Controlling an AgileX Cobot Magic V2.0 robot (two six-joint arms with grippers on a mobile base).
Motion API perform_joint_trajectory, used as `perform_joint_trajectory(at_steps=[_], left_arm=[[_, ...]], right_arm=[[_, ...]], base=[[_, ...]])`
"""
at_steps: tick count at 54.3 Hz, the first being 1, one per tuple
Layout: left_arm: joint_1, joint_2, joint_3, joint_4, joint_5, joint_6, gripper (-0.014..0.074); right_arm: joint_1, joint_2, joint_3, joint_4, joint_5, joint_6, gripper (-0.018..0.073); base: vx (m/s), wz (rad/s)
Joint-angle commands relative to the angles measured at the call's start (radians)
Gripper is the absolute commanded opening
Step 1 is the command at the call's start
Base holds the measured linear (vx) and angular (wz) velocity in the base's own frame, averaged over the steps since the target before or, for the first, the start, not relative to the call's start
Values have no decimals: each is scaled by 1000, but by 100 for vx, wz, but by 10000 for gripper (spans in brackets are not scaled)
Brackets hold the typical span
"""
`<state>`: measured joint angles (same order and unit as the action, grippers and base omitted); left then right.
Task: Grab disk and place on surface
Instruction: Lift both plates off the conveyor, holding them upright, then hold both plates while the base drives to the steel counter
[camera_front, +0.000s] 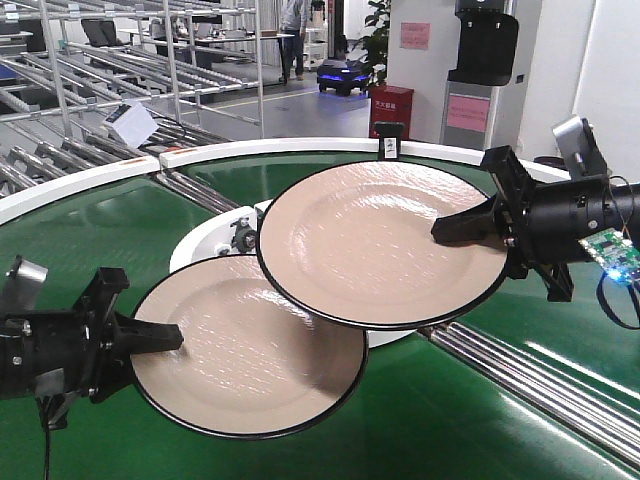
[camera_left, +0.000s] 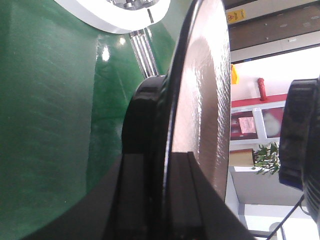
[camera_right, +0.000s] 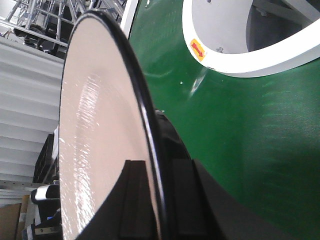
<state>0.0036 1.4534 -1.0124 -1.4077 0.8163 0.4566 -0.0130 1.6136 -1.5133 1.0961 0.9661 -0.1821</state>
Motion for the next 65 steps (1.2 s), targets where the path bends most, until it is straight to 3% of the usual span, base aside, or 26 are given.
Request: perform_joint_trajectory(at_steps=[1,65], left_arm=[[-4,-48,-35,-112,29,-14,-1],[-4,-48,-35,-111,15,-14,-1]], right_arm=[[-4,-49,-46,112,-35,6,-5],[-4,-49,-46,112,-34,6,-5]], base=[[-1,1],[-17,-6]])
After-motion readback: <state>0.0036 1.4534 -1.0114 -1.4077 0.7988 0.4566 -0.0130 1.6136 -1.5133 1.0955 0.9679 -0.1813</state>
